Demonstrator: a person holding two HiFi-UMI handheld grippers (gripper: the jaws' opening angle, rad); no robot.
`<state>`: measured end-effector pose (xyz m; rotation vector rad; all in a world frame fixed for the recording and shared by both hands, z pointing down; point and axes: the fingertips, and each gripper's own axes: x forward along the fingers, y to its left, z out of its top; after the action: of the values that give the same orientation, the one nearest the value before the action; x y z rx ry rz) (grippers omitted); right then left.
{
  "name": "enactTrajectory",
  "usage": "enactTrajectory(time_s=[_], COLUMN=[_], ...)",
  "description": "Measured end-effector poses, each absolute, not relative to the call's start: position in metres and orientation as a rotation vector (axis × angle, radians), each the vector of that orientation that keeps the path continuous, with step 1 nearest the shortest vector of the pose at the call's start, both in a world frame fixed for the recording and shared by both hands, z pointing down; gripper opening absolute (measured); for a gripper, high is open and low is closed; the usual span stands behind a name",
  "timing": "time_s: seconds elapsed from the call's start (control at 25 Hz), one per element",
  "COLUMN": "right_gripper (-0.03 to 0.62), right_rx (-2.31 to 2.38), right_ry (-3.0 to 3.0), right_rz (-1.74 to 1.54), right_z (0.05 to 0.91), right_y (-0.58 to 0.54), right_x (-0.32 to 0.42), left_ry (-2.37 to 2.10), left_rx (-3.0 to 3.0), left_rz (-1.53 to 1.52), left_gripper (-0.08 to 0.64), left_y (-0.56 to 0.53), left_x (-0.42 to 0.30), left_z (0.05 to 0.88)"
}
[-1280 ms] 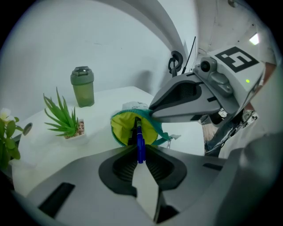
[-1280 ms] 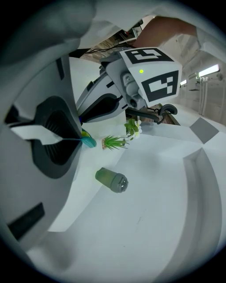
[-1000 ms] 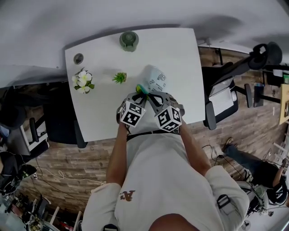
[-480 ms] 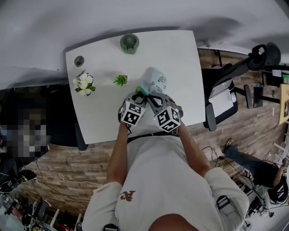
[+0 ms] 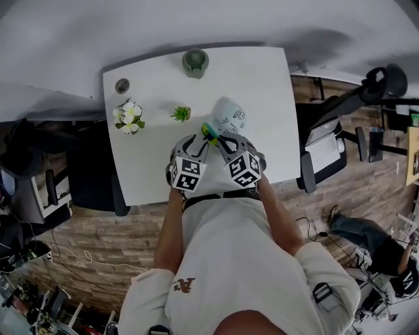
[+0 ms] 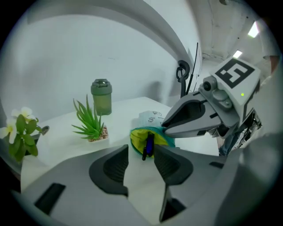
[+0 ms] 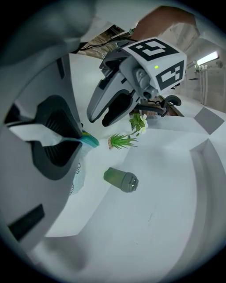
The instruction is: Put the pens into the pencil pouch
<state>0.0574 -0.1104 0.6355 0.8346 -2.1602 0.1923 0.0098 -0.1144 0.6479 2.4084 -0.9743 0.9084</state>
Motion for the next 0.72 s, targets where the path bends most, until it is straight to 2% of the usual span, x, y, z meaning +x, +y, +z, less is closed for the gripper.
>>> enactTrajectory(time_s=[0.28, 0.44, 0.72], right_gripper=[0.077, 0.132, 0.209], right_rx=[0.959, 1.130, 1.388], right_ry=[-2.199, -2.292, -2.358], right_rz=[0.224, 0.242, 0.077], right_z=[0.614, 0.569, 0.480], right_y=[-0.111, -0.117, -0.129], right_x=[0.057, 0.060, 0.071], left_ry=[-1.155, -1.262, -1.382], left_rx=[2.469, 2.534, 2.645], left_rz=[0.788, 0.678, 0.504], left_gripper=[0.192, 0.225, 0.264], left_y=[-0.123, -0.133, -0.141], left_x=[-0.015, -0.026, -0.035], left_z=[0.601, 0.557, 0.485])
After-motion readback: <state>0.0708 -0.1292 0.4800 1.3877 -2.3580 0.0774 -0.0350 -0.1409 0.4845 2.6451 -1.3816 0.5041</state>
